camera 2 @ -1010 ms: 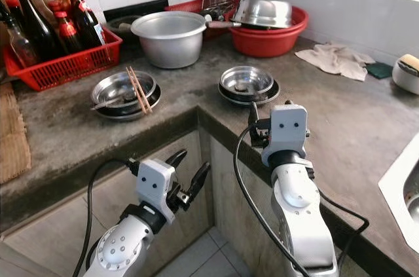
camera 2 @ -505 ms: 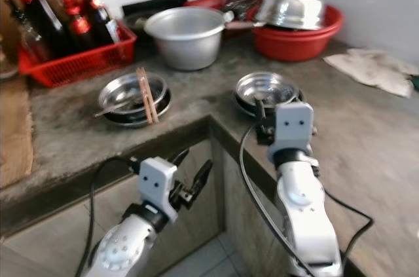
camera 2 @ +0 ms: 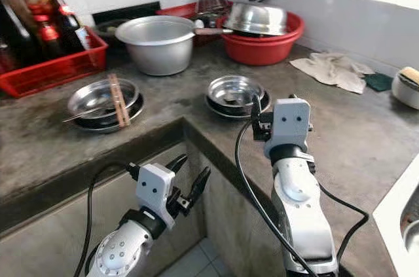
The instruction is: Kitchen organization
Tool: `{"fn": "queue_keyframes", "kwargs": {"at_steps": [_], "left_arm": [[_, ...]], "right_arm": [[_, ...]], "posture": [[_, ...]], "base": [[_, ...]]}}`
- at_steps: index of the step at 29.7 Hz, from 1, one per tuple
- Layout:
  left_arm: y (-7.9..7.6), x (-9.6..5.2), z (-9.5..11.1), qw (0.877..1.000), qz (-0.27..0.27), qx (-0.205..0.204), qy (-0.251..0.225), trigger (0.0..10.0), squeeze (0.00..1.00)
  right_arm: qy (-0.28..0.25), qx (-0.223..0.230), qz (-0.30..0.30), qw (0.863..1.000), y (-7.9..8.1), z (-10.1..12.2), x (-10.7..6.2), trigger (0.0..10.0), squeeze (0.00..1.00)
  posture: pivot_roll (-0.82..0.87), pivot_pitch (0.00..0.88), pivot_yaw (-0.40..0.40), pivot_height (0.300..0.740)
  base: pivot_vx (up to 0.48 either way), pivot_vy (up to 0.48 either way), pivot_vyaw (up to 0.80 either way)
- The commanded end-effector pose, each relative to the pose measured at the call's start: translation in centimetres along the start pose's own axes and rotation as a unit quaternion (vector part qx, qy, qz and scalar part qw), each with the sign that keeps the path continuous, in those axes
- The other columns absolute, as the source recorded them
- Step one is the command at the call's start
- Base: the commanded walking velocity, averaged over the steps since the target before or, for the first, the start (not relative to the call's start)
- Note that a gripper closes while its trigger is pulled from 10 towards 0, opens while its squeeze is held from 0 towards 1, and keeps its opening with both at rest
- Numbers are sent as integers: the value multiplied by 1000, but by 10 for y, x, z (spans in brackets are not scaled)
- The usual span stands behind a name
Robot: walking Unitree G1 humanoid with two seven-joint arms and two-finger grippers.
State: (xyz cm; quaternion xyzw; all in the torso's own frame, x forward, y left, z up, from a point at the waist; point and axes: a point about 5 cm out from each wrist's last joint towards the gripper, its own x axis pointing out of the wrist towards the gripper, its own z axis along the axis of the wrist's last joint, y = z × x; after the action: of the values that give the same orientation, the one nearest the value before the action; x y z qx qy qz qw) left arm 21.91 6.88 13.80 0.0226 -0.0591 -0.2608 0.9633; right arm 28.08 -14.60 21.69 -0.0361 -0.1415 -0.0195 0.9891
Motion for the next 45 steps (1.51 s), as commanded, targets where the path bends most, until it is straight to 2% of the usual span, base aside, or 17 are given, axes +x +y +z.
{"fn": "queue_keyframes", "kwargs": {"at_steps": [1,4,5,6,11,12,13,17,22,31,45], "left_arm": [[-2,-2,2,1000,-6,4,1,10000,0],[-1,-7,-4,1000,-1,8,19,10000,0],[0,-9,-7,1000,1,8,23,10000,0],[1,-11,-9,1000,3,7,30,10000,0],[1,-14,-8,1000,4,-1,27,10000,0],[0,-15,-8,1000,3,-5,25,10000,0],[-1,-15,-7,1000,2,-6,23,10000,0],[-3,-15,-6,1000,-1,-7,21,10000,0],[-5,-15,-4,1000,-4,-10,15,10000,0],[-7,-13,1,1000,-9,-14,-1,10000,0],[-8,-11,2,1000,-10,-11,-5,10000,0]], "right_arm": [[-2,2,7,1000,-1,0,4,10000,0],[7,5,13,1000,1,-5,6,10000,0],[9,6,15,1000,1,-6,7,10000,255],[10,8,18,1000,2,-9,10,10000,1000],[10,1,27,1000,4,-11,18,10000,1000],[8,-2,28,1000,4,-12,22,10000,580],[7,-3,28,1000,3,-11,24,10000,0],[6,1,28,1000,3,-13,32,10000,0],[26,36,34,998,7,-21,39,10000,0],[47,64,34,996,11,-30,43,10000,0],[56,75,42,995,13,-35,51,10000,0]], "posture": [[197,87,-11,740],[202,86,-9,740],[203,85,-10,740],[203,85,-10,740],[209,88,-16,740],[212,89,-22,740],[215,89,-23,740],[214,89,-27,740],[217,95,-34,740],[212,105,-35,740],[215,107,-41,740]], "base": [[0,0,0],[0,0,0],[0,0,0],[0,0,0],[0,0,0],[0,0,0],[0,0,0],[0,0,0],[0,0,0],[0,0,0],[0,0,0]]}}
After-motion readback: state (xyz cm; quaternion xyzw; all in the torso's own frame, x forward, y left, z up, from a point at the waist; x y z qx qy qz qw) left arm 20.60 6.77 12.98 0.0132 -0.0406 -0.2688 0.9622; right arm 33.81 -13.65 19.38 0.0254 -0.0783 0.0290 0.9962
